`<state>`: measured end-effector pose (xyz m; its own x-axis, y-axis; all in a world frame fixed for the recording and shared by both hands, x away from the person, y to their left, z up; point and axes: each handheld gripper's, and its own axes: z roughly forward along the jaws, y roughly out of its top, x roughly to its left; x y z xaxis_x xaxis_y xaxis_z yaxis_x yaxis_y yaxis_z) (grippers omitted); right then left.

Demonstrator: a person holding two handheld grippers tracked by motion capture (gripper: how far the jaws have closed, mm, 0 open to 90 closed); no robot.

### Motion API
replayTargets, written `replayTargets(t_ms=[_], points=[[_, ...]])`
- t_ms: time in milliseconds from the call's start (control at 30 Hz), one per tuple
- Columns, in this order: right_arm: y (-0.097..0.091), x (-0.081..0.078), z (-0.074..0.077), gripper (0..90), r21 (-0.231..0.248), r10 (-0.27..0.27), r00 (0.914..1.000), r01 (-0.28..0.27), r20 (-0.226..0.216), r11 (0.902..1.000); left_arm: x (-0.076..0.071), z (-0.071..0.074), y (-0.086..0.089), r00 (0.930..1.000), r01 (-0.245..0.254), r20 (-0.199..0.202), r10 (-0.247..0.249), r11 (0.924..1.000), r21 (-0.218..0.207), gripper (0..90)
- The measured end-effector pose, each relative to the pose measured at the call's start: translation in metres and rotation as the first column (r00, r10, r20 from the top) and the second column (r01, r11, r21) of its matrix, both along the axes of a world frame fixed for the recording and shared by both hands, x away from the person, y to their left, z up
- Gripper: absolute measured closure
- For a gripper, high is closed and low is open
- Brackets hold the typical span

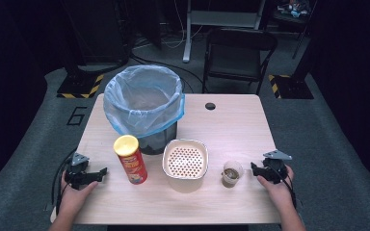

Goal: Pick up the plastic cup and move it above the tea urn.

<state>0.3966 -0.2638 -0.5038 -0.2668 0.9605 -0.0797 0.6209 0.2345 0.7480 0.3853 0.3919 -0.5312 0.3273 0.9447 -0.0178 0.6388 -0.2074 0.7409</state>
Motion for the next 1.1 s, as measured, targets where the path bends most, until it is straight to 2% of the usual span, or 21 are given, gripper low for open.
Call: replayTargets(t_ms=[67,133,167,200,233,267,333,400,533,567,633,700,733,800,900,1000,1100], points=[[-0.001,-0.005,0.015,46.3,0.037,-0.001,0.9996,0.000,0.029,0.9993,0.000,0.000,0.000,1.0000,0.002,0.000,-0.002,1.0000,0.003,12.0],[-0.001,-0.009,0.023,49.1,0.056,0.010,0.9994,-0.012,0.033,0.9984,0.000,0.000,0.000,1.0000,0.004,0.000,-0.004,1.0000,0.005,12.1],[0.001,-0.012,0.030,50.1,0.068,0.023,0.9996,-0.024,0.017,0.9974,0.000,0.000,0.000,1.0000,0.001,0.000,-0.001,1.0000,0.002,12.0],[0.001,-0.012,0.030,50.1,0.068,0.023,0.9996,-0.024,0.017,0.9974,0.000,0.000,0.000,1.0000,0.001,0.000,-0.001,1.0000,0.002,12.1],[0.002,-0.012,0.034,50.2,0.086,0.037,0.9993,-0.037,-0.003,0.9956,0.000,0.000,0.000,1.0000,0.000,0.000,0.000,1.0000,0.002,12.1],[0.006,-0.014,0.039,51.7,0.101,0.061,0.9982,-0.060,0.000,0.9931,0.000,0.000,0.000,1.0000,-0.001,0.000,0.001,1.0000,0.001,12.0],[0.017,-0.018,0.052,50.9,0.084,0.101,0.9942,-0.104,0.036,0.9910,0.000,0.000,0.000,1.0000,0.000,0.001,0.000,1.0000,0.002,12.1],[0.022,-0.019,0.057,51.3,0.093,0.113,0.9927,-0.116,0.044,0.9888,0.000,0.000,0.000,1.0000,-0.001,0.000,0.001,1.0000,0.001,12.0],[0.041,-0.017,0.074,54.5,0.112,0.194,0.9796,-0.199,0.054,0.9736,0.000,0.000,0.000,1.0000,-0.002,0.002,0.002,1.0000,0.003,12.0],[0.045,-0.016,0.075,55.4,0.121,0.206,0.9773,-0.210,0.051,0.9701,0.000,0.000,0.000,1.0000,-0.003,0.002,0.003,1.0000,0.002,12.0],[0.054,-0.011,0.079,56.6,0.143,0.248,0.9676,-0.253,0.046,0.9569,0.000,0.000,0.000,1.0000,-0.003,0.003,0.003,1.0000,0.002,12.0],[0.062,-0.008,0.080,57.4,0.139,0.272,0.9616,-0.274,0.039,0.9515,0.000,0.000,0.000,1.0000,-0.003,0.003,0.003,1.0000,0.003,12.0],[0.071,-0.006,0.082,58.0,0.138,0.291,0.9560,-0.293,0.036,0.9459,0.000,0.000,0.000,1.0000,-0.004,0.003,0.004,1.0000,0.001,12.0],[0.075,-0.005,0.084,57.9,0.135,0.300,0.9531,-0.302,0.038,0.9435,0.000,0.000,0.000,1.0000,-0.003,0.002,0.003,1.0000,0.002,12.0],[0.086,-0.003,0.090,57.3,0.149,0.327,0.9441,-0.329,0.040,0.9324,0.000,0.001,0.000,1.0000,0.002,-0.009,-0.002,1.0000,0.004,12.0],[0.096,0.001,0.094,57.6,0.179,0.358,0.9330,-0.359,0.039,0.9162,0.000,0.001,0.000,1.0000,0.002,-0.008,-0.002,1.0000,0.004,12.0],[0.106,0.002,0.097,57.5,0.179,0.383,0.9229,-0.383,0.035,0.9061,0.000,0.001,0.000,1.0000,0.003,-0.008,-0.003,1.0000,0.004,12.0]])
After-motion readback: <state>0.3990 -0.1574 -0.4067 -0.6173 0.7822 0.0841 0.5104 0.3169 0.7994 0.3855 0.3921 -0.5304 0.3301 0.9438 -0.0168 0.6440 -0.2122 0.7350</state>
